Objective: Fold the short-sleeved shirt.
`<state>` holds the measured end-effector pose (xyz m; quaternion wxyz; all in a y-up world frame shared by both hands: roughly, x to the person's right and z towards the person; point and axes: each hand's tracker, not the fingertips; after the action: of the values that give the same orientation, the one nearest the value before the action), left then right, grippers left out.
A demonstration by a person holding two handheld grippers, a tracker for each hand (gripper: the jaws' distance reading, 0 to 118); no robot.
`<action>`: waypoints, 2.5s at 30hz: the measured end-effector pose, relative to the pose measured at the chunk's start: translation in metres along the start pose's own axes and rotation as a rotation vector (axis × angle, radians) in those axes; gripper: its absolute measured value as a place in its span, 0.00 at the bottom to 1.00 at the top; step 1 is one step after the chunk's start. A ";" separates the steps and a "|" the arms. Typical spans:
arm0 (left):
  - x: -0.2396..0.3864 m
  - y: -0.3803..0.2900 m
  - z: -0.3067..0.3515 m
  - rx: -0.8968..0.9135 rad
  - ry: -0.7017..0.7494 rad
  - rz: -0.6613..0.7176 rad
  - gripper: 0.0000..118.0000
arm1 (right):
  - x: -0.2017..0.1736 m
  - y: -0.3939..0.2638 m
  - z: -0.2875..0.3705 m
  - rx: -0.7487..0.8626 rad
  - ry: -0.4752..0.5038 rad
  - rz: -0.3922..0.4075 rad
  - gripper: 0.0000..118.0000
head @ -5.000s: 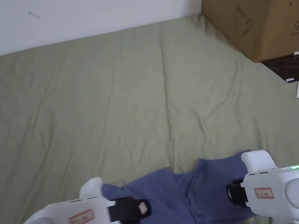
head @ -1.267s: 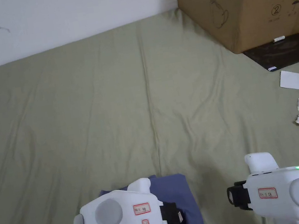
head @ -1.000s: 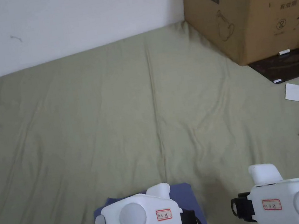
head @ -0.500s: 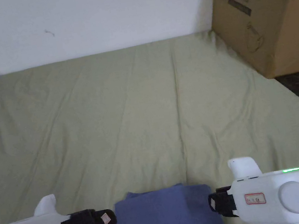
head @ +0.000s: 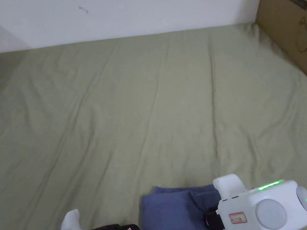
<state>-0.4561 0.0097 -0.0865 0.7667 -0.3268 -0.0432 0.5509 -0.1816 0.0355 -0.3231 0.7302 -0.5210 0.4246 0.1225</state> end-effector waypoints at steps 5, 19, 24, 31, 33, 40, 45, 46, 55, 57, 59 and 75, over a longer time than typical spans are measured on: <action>-0.011 0.013 -0.027 -0.033 -0.020 0.059 0.75 | 0.006 0.002 0.000 -0.011 0.020 0.012 0.02; -0.013 0.035 -0.091 -0.196 -0.126 0.041 0.94 | 0.011 0.004 -0.001 -0.018 0.049 -0.001 0.02; 0.008 0.025 -0.125 -0.267 0.191 -0.165 0.20 | 0.013 0.005 -0.002 -0.016 0.058 -0.030 0.02; 0.008 0.044 -0.088 -0.251 0.091 -0.142 0.20 | 0.001 0.009 0.012 0.020 0.058 -0.035 0.02; 0.009 0.053 -0.072 -0.236 0.104 -0.157 0.20 | -0.003 0.009 0.016 0.029 0.049 -0.033 0.02; 0.000 0.110 0.021 -0.192 0.423 -0.307 0.20 | -0.008 0.009 0.027 0.059 0.014 -0.050 0.02; -0.017 0.171 0.098 -0.137 0.872 -0.471 0.20 | -0.003 0.017 0.034 0.121 0.011 -0.146 0.02; -0.025 0.184 0.111 -0.158 0.986 -0.480 0.20 | -0.002 0.020 0.033 0.126 0.015 -0.162 0.02; -0.103 0.229 0.188 -0.074 1.558 -0.523 0.21 | -0.001 0.034 0.009 0.096 -0.016 -0.225 0.02; -0.109 0.230 0.200 -0.013 1.563 -0.485 0.50 | -0.005 0.033 0.002 0.077 -0.024 -0.206 0.02; -0.112 0.229 0.209 0.035 1.622 -0.489 0.82 | -0.008 0.032 -0.004 0.055 -0.036 -0.192 0.02; -0.006 0.159 0.170 0.166 1.068 -0.447 0.00 | -0.003 0.014 0.017 0.093 0.002 -0.189 0.02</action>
<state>-0.6610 0.1099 -0.0394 0.8029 -0.4810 0.3247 0.1363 -0.1835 0.0567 -0.3285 0.7615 -0.5246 0.3793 0.0326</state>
